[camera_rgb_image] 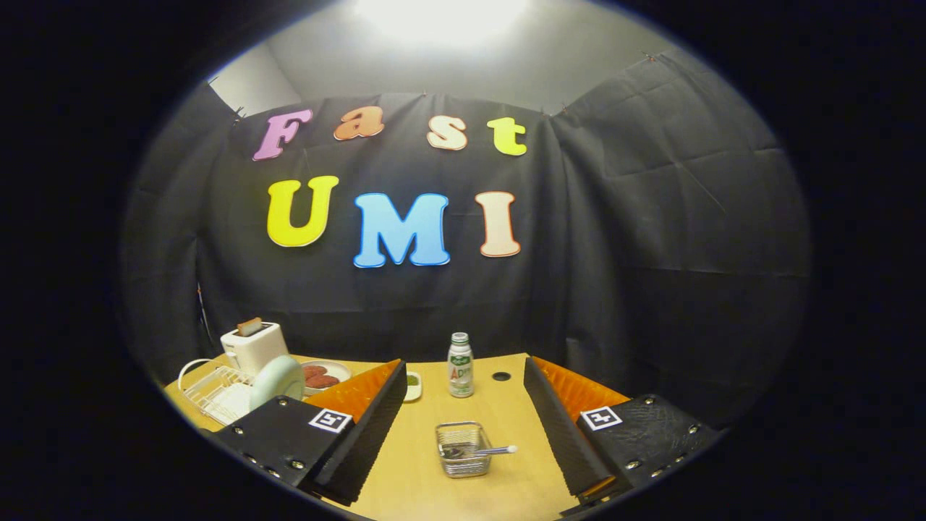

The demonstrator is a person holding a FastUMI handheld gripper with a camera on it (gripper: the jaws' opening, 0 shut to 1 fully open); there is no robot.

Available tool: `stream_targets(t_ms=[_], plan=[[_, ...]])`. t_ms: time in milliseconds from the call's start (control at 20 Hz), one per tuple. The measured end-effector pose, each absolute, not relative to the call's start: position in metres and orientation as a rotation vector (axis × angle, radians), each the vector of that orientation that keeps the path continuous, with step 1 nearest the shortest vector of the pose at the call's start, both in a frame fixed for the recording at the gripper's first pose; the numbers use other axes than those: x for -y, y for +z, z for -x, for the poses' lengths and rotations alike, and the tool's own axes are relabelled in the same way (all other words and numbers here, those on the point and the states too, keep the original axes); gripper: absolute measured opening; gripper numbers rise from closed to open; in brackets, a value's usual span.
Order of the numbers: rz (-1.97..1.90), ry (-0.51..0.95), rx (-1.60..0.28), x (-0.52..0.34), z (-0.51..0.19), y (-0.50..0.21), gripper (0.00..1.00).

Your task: Take the plate from the dish rack, then take the spoon from the basket and place it into the plate.

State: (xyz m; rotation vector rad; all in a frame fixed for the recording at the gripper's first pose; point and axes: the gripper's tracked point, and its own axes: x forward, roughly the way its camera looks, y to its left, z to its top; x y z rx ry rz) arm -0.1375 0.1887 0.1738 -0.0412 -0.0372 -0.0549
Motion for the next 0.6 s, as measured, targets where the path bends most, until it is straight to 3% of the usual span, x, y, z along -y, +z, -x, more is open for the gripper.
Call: stream_targets(t_ms=[600], plan=[[-0.137, 0.166, -0.229, -0.364, 0.087, 0.100, 0.98]])
